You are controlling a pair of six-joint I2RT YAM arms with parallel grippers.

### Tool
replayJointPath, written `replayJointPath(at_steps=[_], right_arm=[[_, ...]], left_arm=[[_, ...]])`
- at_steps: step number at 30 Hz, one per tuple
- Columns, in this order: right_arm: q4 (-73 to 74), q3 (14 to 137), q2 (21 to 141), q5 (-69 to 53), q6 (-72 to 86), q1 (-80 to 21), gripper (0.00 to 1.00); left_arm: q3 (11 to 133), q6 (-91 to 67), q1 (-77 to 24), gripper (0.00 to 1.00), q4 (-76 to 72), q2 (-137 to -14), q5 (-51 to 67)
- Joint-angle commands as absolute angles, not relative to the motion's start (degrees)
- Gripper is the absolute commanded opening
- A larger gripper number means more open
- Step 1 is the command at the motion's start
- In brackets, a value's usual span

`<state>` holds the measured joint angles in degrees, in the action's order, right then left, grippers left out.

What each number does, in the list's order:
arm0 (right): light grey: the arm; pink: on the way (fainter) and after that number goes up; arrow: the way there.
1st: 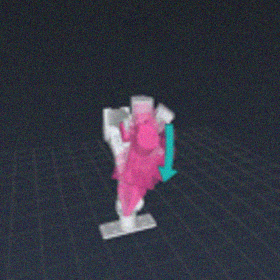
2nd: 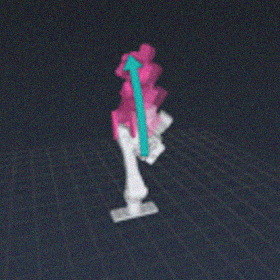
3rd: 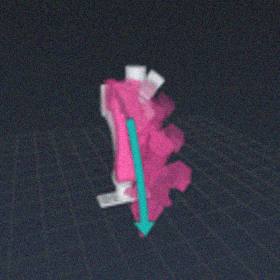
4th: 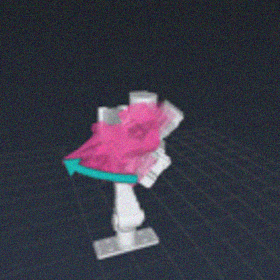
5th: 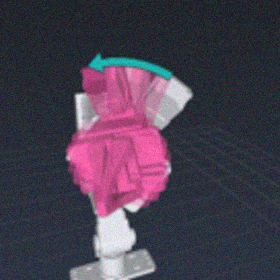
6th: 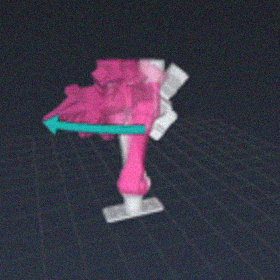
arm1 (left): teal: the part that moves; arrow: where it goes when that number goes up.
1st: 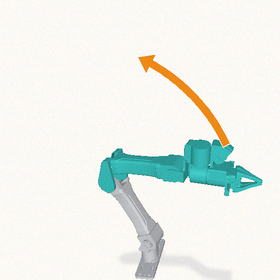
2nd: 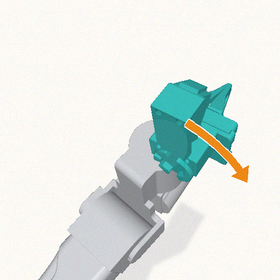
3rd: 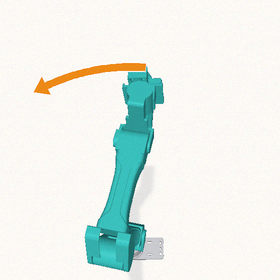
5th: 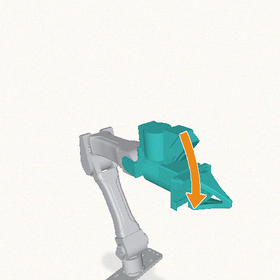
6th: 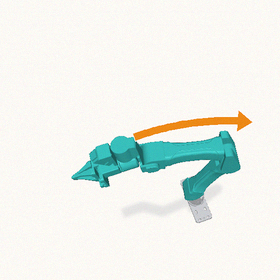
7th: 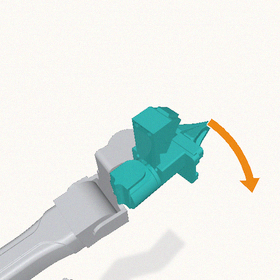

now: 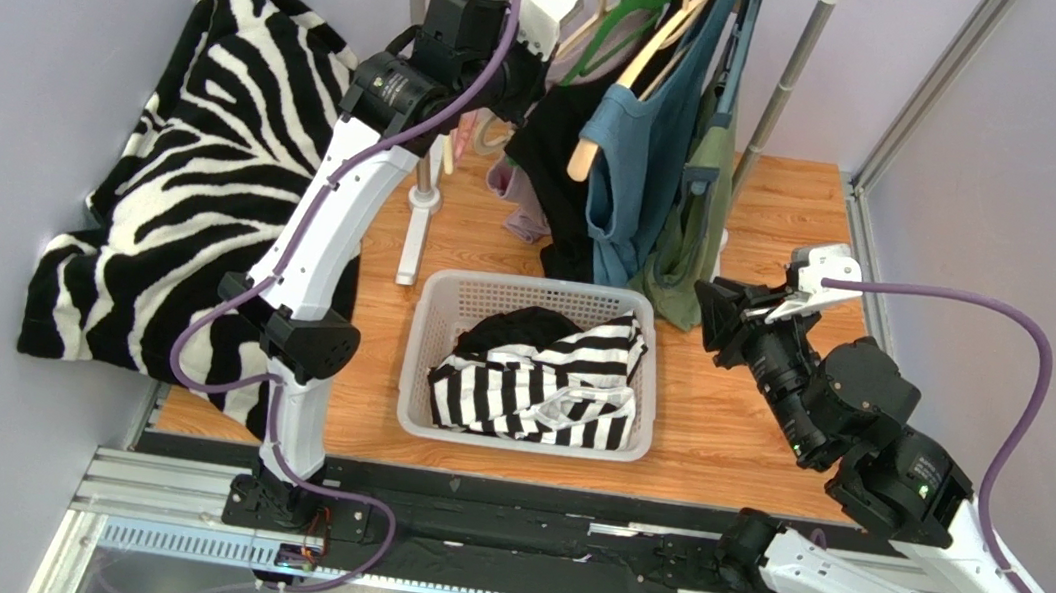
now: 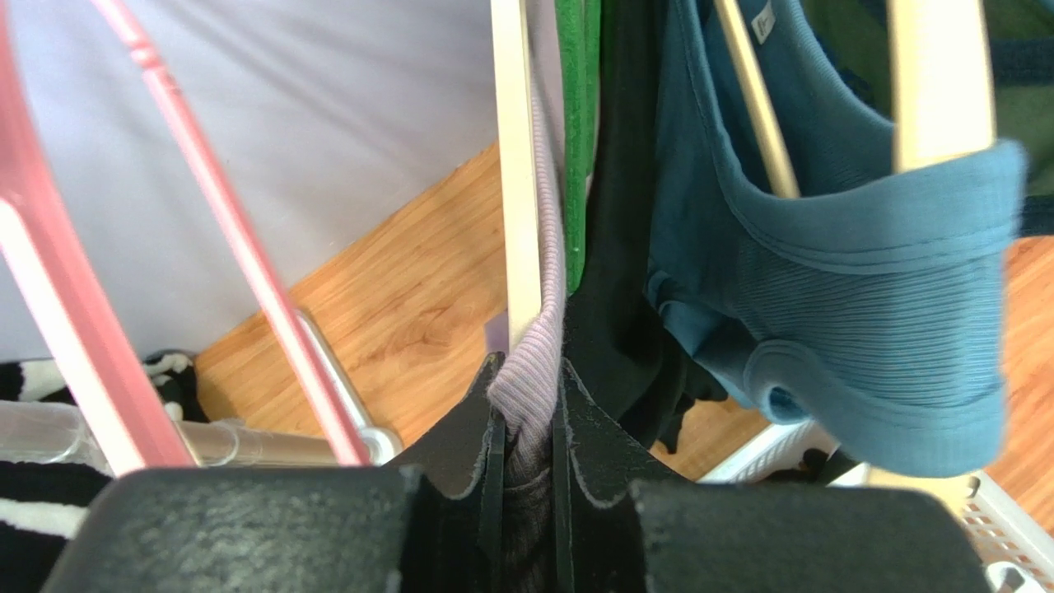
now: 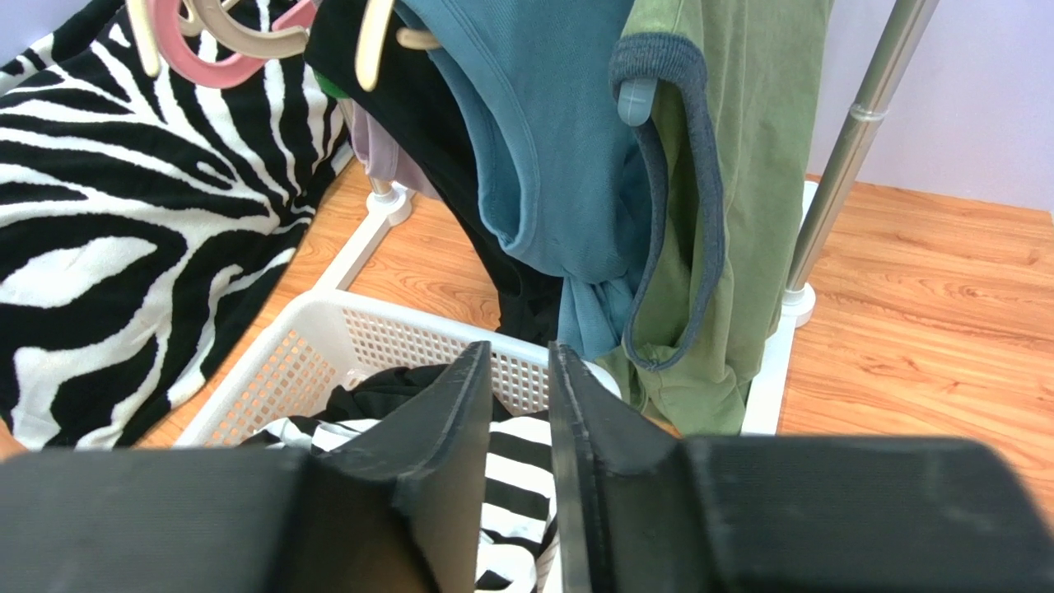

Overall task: Remove the tank top from the hanger
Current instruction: Pick up the hanger from the clothesline.

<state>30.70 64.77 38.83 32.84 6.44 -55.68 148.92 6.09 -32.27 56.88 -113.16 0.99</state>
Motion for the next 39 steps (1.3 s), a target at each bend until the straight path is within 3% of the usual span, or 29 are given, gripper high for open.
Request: replayJointPath(at_steps=[1, 16, 27, 31, 39], right_arm=[[30.50, 64.42, 38.32, 32.61, 7.65, -55.55, 0.22], [31.20, 63.54, 37.62, 32.17, 8.35, -55.63, 0.12], [33.22, 66.00, 36.30, 33.31, 8.17, -55.55, 0.11], [33.84, 66.97, 36.39, 33.05, 9.22, -55.55, 0.11], [35.59, 69.17, 36.30, 33.31, 10.28, -55.55, 0.11]], left_arm=[[148.80, 6.86, -32.69, 0.00, 56.08, -108.90, 0.18], [147.13, 9.58, -35.42, 0.00, 54.49, -98.62, -9.49], [131.32, 13.17, -35.77, 0.00, 56.25, -81.68, -10.63], [131.48, 15.29, -35.77, 0.00, 56.25, -76.83, -12.92], [129.72, 18.54, -35.68, 0.00, 57.04, -67.68, -5.20]])
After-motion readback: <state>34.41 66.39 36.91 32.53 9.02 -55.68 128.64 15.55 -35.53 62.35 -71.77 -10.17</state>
